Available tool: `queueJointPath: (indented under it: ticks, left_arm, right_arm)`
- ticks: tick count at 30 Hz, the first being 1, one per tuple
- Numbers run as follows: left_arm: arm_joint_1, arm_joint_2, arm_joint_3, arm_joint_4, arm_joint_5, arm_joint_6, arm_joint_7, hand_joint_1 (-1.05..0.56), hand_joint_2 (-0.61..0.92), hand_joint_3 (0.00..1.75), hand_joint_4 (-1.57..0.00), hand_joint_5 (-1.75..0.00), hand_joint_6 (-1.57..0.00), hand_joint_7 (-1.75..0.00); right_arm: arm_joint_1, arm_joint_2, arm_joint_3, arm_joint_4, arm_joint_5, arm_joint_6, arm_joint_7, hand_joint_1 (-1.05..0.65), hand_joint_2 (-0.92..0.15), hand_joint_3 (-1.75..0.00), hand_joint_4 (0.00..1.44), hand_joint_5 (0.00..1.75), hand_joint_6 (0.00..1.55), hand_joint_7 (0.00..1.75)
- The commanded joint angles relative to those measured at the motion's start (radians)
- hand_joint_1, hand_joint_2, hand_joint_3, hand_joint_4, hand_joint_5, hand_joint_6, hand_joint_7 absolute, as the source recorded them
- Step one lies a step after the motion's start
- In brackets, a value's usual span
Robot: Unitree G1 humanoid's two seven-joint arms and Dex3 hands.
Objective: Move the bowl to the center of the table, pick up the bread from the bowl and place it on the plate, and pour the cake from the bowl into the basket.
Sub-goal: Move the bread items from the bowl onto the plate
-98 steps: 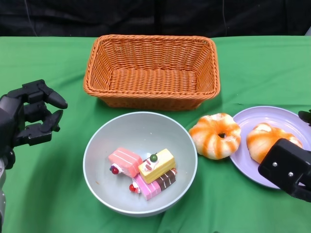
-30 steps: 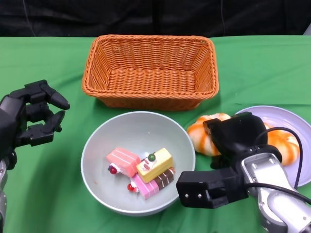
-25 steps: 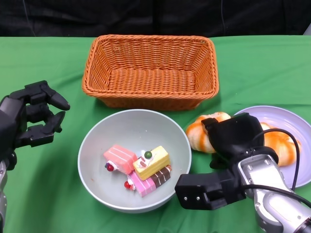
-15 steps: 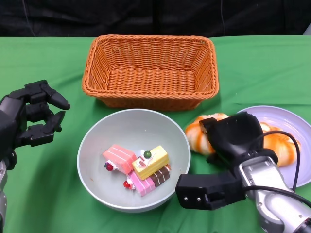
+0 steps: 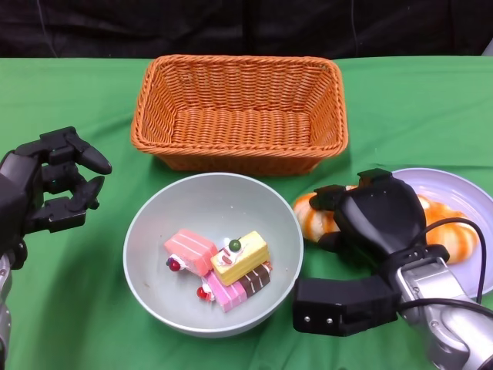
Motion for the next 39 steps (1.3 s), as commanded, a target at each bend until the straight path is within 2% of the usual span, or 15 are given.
queueJointPath:
  ticks: [1, 2, 11, 23, 29, 33, 35, 36, 39]
  left_arm:
    - [0.011, 0.014, 0.003, -0.007, -0.002, -0.012, 0.007, 0.03, 0.73, 0.81, -0.71, -1.6, -0.72, -1.31]
    - [0.011, 0.014, 0.004, -0.008, -0.004, -0.01, 0.006, 0.03, 0.73, 0.81, -0.71, -1.6, -0.72, -1.32]
    - [0.01, 0.014, 0.004, -0.006, -0.003, -0.013, 0.005, 0.04, 0.72, 0.82, -0.7, -1.61, -0.71, -1.33]
    - [0.009, 0.014, 0.003, -0.009, -0.003, -0.006, 0.006, 0.04, 0.72, 0.83, -0.71, -1.61, -0.71, -1.33]
    - [0.008, 0.012, 0.006, -0.005, -0.009, -0.007, 0.001, 0.05, 0.71, 0.84, -0.69, -1.61, -0.71, -1.34]
    - [0.009, 0.014, 0.003, -0.004, -0.002, -0.012, 0.007, 0.04, 0.71, 0.84, -0.69, -1.62, -0.71, -1.34]
    - [0.008, 0.015, 0.0, -0.005, 0.003, -0.011, 0.011, 0.03, 0.71, 0.84, -0.7, -1.62, -0.71, -1.34]
    - [0.008, 0.014, -0.001, -0.005, 0.003, -0.009, 0.011, 0.04, 0.71, 0.84, -0.7, -1.61, -0.7, -1.34]
    - [0.006, 0.012, 0.003, -0.004, -0.005, -0.004, 0.002, 0.04, 0.71, 0.83, -0.7, -1.61, -0.71, -1.33]
  right_arm:
    - [0.013, -0.024, -0.018, -0.011, 0.013, -0.018, -0.036, -0.33, -0.91, 0.0, 0.64, 1.36, 0.84, 0.65]
    - [0.014, -0.025, -0.021, -0.013, 0.014, -0.022, -0.044, -0.33, -0.91, 0.0, 0.63, 1.4, 0.8, 0.73]
    - [0.022, -0.033, -0.039, -0.042, 0.021, -0.033, -0.077, -0.32, -0.92, -0.02, 0.59, 1.54, 0.7, 0.98]
    - [0.054, -0.043, -0.067, -0.124, 0.021, -0.022, -0.076, -0.31, -0.92, -0.03, 0.62, 1.49, 0.78, 0.81]
    - [0.066, -0.053, -0.082, -0.141, 0.022, -0.034, -0.104, -0.31, -0.92, -0.01, 0.64, 1.48, 0.8, 0.82]
    - [0.082, -0.06, -0.098, -0.165, 0.023, -0.038, -0.113, -0.32, -0.91, 0.0, 0.69, 1.35, 0.87, 0.63]
    - [0.105, -0.069, -0.117, -0.207, 0.027, -0.037, -0.112, -0.32, -0.91, 0.0, 0.77, 1.16, 0.98, 0.36]
    - [0.115, -0.073, -0.124, -0.223, 0.029, -0.039, -0.113, -0.31, -0.91, 0.0, 0.79, 1.11, 1.01, 0.3]
    - [0.138, -0.078, -0.142, -0.261, 0.03, -0.041, -0.113, -0.3, -0.9, 0.0, 0.81, 1.09, 1.05, 0.24]
